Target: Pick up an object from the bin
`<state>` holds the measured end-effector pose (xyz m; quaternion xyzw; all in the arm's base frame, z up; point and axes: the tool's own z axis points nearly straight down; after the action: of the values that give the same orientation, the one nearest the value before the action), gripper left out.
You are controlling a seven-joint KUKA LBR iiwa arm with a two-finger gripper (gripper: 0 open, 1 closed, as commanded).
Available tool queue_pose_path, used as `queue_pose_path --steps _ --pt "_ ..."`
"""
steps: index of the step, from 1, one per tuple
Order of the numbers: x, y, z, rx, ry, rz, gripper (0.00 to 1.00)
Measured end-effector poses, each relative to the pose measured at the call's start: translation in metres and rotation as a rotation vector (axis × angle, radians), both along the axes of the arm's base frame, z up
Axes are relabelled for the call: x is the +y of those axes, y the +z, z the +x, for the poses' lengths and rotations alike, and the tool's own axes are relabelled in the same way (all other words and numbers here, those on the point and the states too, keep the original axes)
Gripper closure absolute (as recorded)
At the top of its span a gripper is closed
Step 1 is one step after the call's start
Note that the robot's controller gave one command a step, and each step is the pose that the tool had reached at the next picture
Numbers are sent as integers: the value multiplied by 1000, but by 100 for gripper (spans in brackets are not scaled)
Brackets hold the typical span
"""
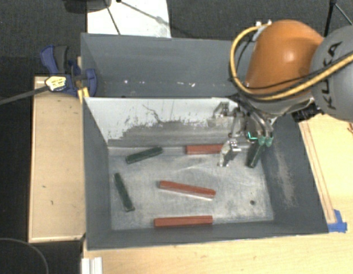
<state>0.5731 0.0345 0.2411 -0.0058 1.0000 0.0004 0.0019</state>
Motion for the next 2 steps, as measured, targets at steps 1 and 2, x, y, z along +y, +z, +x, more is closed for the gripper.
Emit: queue_pose_path --steps 1,2 --pt "1 -46 -43 -6 -16 0 0" --pt "0 -113 -40 -2 -77 1 0"
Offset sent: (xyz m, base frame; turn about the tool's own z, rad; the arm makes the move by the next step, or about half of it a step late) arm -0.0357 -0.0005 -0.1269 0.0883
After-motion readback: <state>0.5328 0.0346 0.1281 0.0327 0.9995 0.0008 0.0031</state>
